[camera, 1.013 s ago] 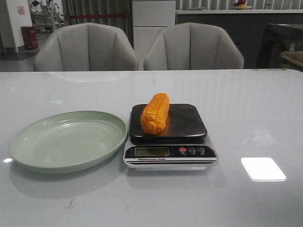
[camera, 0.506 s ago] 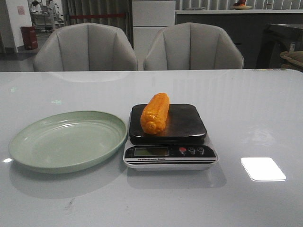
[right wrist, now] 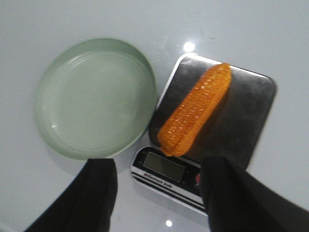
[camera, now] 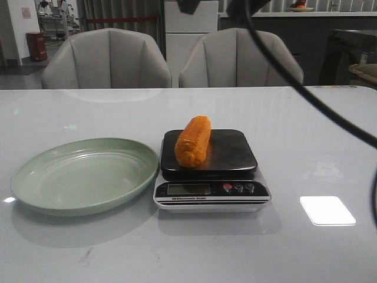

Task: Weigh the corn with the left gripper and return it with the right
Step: 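Lower the right gripper over the corn on the scale and close, then lift the corn with the right gripper and carry it to the plate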

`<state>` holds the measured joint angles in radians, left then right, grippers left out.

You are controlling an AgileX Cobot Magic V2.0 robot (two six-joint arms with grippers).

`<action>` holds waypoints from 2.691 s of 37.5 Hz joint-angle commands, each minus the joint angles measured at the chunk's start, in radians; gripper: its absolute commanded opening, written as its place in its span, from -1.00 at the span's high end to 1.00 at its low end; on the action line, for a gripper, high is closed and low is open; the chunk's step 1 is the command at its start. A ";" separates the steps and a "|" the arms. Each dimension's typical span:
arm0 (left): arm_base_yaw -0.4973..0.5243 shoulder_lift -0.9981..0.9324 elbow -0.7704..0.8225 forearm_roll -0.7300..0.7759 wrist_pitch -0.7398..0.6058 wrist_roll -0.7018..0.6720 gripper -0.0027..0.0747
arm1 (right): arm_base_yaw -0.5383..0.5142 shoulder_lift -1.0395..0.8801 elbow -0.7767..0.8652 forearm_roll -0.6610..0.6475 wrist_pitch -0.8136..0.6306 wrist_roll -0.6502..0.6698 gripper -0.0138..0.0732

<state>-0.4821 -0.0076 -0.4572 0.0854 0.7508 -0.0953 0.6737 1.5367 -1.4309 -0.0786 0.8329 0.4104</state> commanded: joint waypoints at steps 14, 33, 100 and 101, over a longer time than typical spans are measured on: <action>0.001 -0.009 -0.024 0.003 -0.075 0.002 0.64 | 0.048 0.277 -0.325 -0.218 0.241 0.484 -0.44; 0.001 -0.009 -0.024 0.003 -0.075 0.002 0.64 | -0.031 0.453 -0.358 -0.060 0.240 0.484 -0.44; 0.001 -0.009 -0.024 0.003 -0.075 0.002 0.64 | 0.186 0.673 -0.596 0.178 0.053 0.396 -0.68; 0.001 -0.009 -0.024 0.003 -0.075 0.002 0.64 | 0.181 0.669 -0.596 0.178 0.059 0.396 -0.68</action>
<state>-0.4821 -0.0076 -0.4572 0.0854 0.7508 -0.0937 0.8680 2.2833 -1.9933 0.0996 0.9209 0.8169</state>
